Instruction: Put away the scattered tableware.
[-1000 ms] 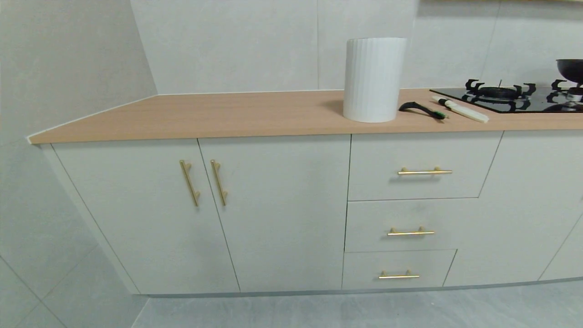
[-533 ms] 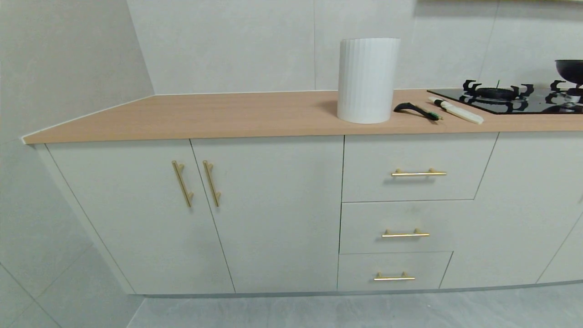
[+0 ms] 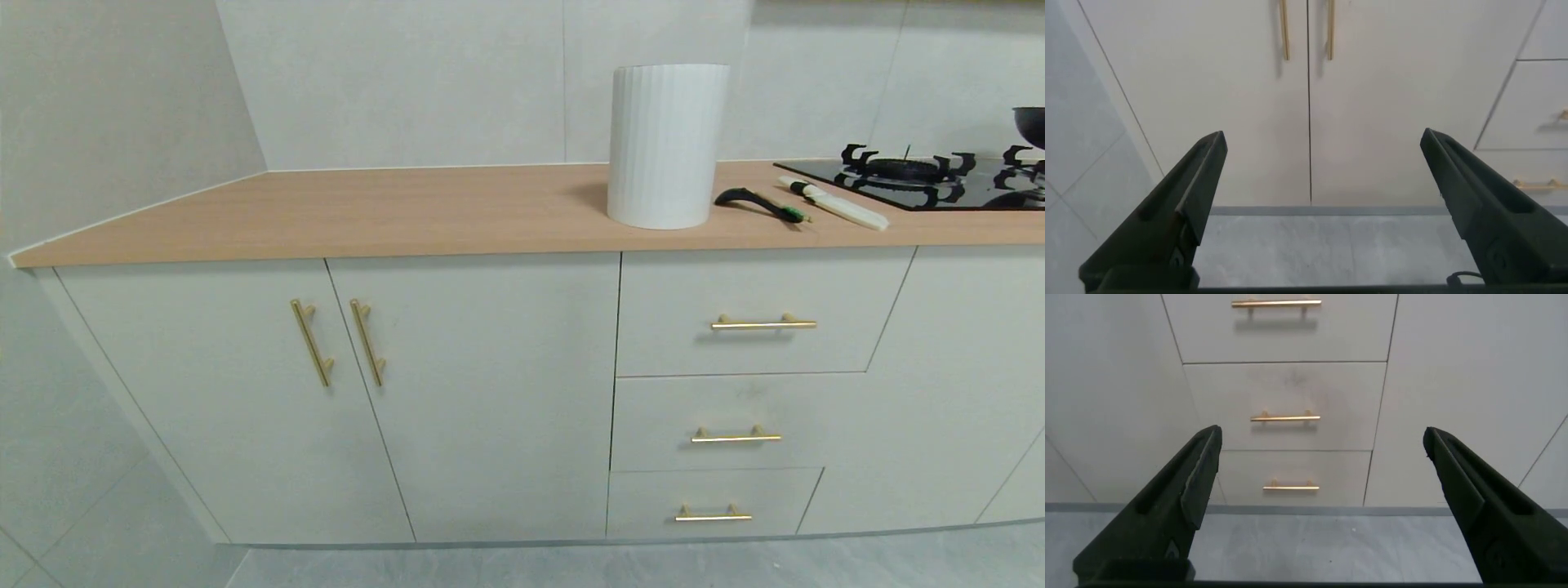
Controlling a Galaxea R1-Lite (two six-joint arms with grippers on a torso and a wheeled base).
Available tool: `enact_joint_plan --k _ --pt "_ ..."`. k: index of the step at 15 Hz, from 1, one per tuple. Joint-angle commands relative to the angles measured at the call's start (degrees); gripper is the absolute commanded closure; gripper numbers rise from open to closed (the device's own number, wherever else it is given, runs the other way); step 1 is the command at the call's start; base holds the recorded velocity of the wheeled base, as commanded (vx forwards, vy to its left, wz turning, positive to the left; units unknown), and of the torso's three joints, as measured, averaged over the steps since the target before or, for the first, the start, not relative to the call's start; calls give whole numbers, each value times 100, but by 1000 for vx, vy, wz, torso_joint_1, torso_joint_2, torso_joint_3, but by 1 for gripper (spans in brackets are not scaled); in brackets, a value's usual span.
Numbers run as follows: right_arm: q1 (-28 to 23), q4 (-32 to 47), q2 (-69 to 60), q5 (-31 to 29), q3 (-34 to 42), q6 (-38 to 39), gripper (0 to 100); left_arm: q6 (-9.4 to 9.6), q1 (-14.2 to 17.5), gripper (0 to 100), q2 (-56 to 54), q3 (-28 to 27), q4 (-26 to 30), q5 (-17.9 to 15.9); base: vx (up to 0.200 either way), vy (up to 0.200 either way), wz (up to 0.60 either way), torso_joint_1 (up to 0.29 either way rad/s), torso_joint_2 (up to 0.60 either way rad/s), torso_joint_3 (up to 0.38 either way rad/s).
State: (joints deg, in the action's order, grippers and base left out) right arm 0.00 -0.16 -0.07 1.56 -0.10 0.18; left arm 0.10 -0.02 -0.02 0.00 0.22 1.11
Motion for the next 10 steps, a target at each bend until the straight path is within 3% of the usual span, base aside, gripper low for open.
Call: enact_joint_plan --k 1,9,10 --pt "0 -2 7 11 1 -9 0 -1 2 0 2 0 4 3 0 0 0 0 0 0" --pt "0 -28 7 -7 -17 -115 0 -1 2 0 2 0 4 3 0 0 0 0 0 0" --pt "9 -37 16 20 -623 -53 0 -1 2 0 2 0 4 3 0 0 0 0 0 0"
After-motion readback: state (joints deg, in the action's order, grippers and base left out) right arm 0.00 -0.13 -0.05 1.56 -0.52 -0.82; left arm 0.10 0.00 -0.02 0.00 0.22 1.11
